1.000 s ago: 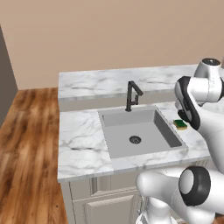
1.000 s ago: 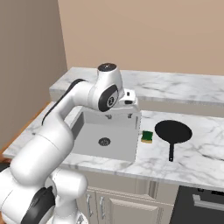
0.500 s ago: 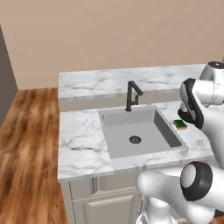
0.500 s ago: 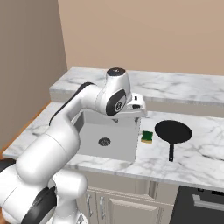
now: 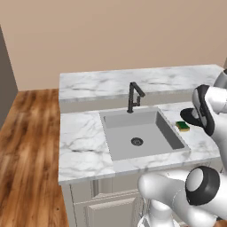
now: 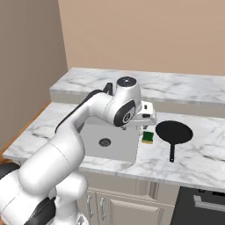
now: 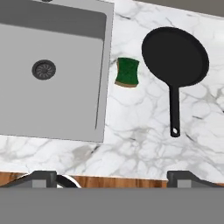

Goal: Pick the pan and sponge and place them into the sink. Then turn on the water.

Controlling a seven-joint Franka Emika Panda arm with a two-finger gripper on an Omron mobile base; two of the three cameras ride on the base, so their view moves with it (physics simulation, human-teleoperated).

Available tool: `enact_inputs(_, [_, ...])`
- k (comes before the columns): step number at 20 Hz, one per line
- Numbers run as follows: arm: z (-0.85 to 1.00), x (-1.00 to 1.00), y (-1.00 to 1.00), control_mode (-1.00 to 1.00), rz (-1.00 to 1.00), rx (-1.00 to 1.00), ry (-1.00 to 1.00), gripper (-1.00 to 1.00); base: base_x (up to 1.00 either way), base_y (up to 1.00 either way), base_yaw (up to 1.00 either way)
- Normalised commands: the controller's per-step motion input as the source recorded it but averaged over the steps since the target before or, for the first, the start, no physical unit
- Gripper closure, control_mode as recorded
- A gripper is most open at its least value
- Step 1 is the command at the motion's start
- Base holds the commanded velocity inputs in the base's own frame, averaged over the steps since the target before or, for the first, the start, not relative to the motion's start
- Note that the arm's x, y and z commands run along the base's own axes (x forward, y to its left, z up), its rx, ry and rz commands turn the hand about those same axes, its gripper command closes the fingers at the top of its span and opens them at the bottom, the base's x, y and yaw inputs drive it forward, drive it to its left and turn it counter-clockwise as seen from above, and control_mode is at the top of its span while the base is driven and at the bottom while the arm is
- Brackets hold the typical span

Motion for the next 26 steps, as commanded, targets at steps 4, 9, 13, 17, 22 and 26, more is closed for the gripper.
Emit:
enact_inputs(4, [-0.45,0.00,-0.24,-1.00,0.00,-0.02,0.00,-1.00,0.00,0.00,0.00])
enact_inputs(9, [-0.38,0.00,-0.24,-1.00,0.00,-0.05,0.00,-1.00,0.00,0.00,0.00])
enact_inputs(13, [-0.21,0.00,-0.31,-1.00,0.00,-0.04,0.00,-1.00,0.00,0.00,0.00])
enact_inputs(17, [-0.22,0.00,-0.29,-1.00,0.00,-0.02,0.00,-1.00,0.00,0.00,0.00])
enact_inputs(22, [-0.27,0.02,-0.31,-1.00,0.01,-0.03,0.00,-1.00,0.00,0.00,0.00])
enact_inputs(26, [-0.16,0.02,-0.33,-1.00,0.00,-0.04,0.00,-1.00,0.00,0.00,0.00])
